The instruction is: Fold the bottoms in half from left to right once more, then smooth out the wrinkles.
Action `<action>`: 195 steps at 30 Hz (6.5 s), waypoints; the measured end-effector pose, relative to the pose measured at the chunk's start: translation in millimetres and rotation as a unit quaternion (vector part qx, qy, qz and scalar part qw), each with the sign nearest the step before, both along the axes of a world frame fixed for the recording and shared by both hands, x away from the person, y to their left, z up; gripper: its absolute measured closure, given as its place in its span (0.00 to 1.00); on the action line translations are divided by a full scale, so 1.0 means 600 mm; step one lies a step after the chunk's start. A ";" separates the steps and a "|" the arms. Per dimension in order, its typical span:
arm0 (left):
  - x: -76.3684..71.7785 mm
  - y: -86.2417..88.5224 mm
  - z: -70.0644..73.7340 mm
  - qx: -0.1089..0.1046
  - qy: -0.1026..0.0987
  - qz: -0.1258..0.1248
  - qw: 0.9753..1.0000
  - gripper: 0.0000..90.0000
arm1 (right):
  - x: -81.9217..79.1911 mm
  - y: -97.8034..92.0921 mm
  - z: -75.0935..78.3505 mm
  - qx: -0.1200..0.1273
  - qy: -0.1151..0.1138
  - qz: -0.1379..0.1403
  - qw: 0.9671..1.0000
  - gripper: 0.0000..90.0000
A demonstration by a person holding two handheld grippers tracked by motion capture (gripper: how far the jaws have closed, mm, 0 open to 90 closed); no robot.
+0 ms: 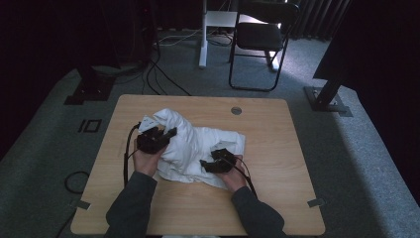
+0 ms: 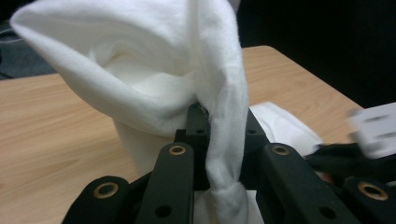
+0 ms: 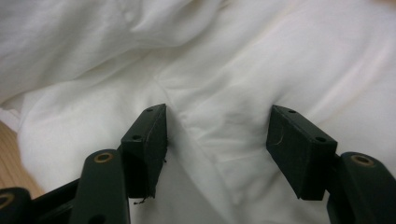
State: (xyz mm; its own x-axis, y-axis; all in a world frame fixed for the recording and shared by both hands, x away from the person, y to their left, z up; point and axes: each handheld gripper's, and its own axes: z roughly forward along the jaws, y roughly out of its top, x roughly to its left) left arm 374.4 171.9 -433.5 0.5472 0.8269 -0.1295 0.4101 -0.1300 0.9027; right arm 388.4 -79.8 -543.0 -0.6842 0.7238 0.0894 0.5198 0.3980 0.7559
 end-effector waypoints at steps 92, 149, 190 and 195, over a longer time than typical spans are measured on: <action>0.050 -0.144 -0.148 0.152 0.054 -0.021 0.987 0.75 | 0.017 -0.146 0.113 0.027 -0.086 -0.080 0.993 0.55; 0.043 -0.135 -0.131 0.082 0.066 -0.033 0.994 0.52 | -0.057 -0.065 0.052 -0.024 -0.005 0.040 0.999 0.91; -0.122 -0.145 -0.128 0.051 0.028 -0.141 0.988 0.50 | -0.026 -0.146 0.013 -0.059 0.023 -0.061 0.996 0.56; -0.116 -0.148 -0.143 0.046 0.045 -0.144 0.987 0.52 | 0.015 -0.142 -0.004 -0.022 0.038 -0.091 0.995 0.56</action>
